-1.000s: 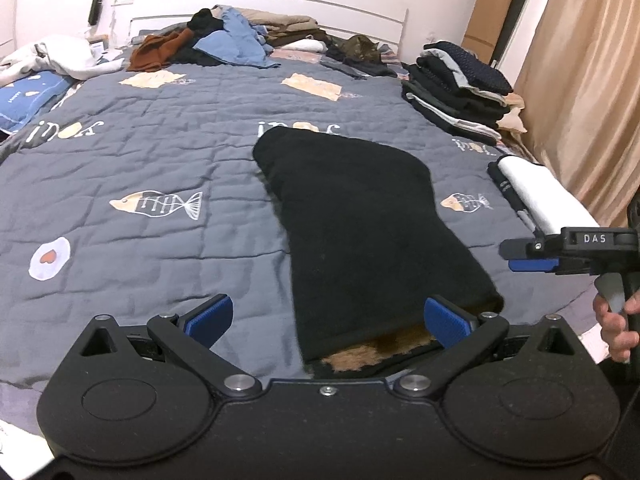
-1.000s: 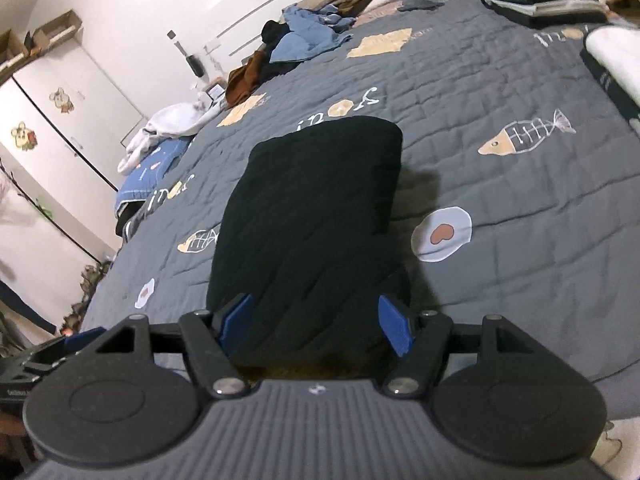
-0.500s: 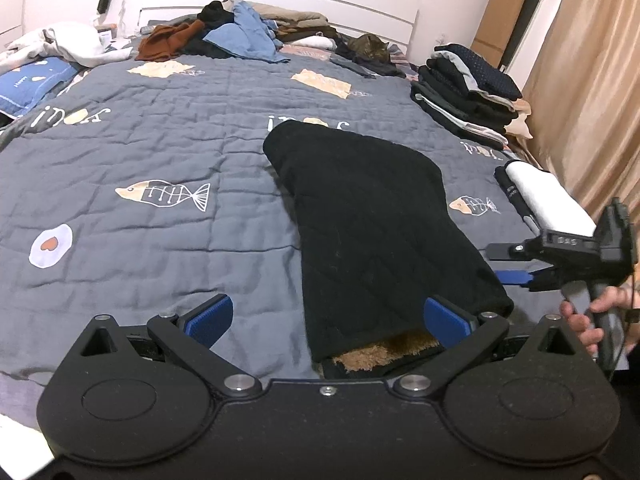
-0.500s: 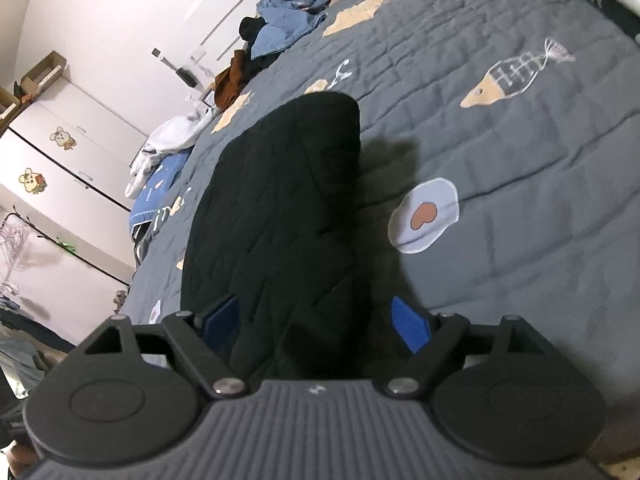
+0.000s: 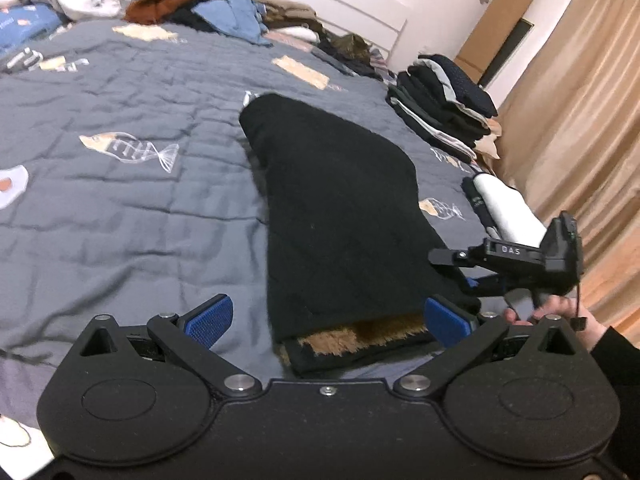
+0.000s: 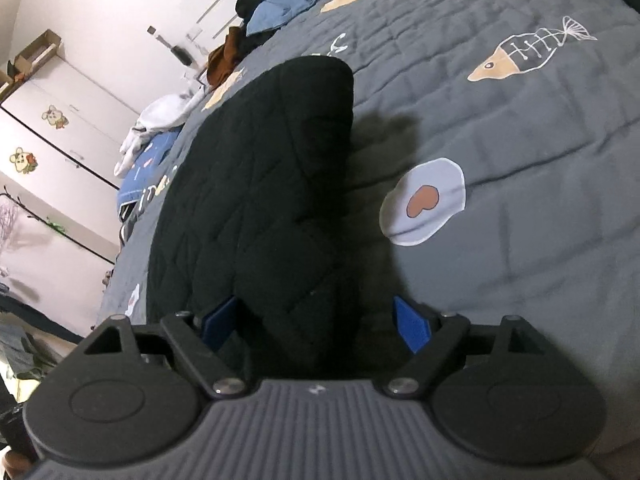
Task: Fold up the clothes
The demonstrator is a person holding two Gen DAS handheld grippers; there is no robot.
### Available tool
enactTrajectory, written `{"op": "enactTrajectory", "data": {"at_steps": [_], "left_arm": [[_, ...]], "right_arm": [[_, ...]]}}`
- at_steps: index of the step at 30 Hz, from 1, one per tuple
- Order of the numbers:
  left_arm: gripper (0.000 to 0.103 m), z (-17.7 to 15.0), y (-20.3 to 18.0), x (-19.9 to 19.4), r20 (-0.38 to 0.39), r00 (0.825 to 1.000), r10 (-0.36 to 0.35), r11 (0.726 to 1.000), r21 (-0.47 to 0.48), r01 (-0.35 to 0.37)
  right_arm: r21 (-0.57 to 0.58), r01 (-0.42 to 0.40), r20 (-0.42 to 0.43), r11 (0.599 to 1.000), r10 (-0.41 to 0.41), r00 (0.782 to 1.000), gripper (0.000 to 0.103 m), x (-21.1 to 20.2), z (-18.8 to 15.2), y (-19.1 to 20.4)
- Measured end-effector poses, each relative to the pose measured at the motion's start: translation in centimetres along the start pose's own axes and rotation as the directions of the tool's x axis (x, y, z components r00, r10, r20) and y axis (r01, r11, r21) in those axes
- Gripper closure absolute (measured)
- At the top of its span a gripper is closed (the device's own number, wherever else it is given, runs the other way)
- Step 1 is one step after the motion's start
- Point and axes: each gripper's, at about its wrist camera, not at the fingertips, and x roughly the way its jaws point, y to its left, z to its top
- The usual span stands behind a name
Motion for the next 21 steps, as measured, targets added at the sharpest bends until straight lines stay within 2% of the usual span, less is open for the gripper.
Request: {"op": "enactTrajectory", "data": {"at_steps": [11, 21], "left_arm": [[0.000, -0.2, 0.5, -0.1, 0.025, 0.999, -0.020, 0.999, -0.050, 0.021], [0.000, -0.3, 0.4, -0.2, 0.038, 0.999, -0.032, 0.999, -0.038, 0.033]], "right_arm": [[0.005, -0.064, -0.086, 0.998, 0.064, 0.994, 0.013, 2.5, 0.2, -0.2], [0.040, -0.113, -0.079, 0.993, 0.116, 0.990, 0.000, 3.7, 0.2, -0.7]]}}
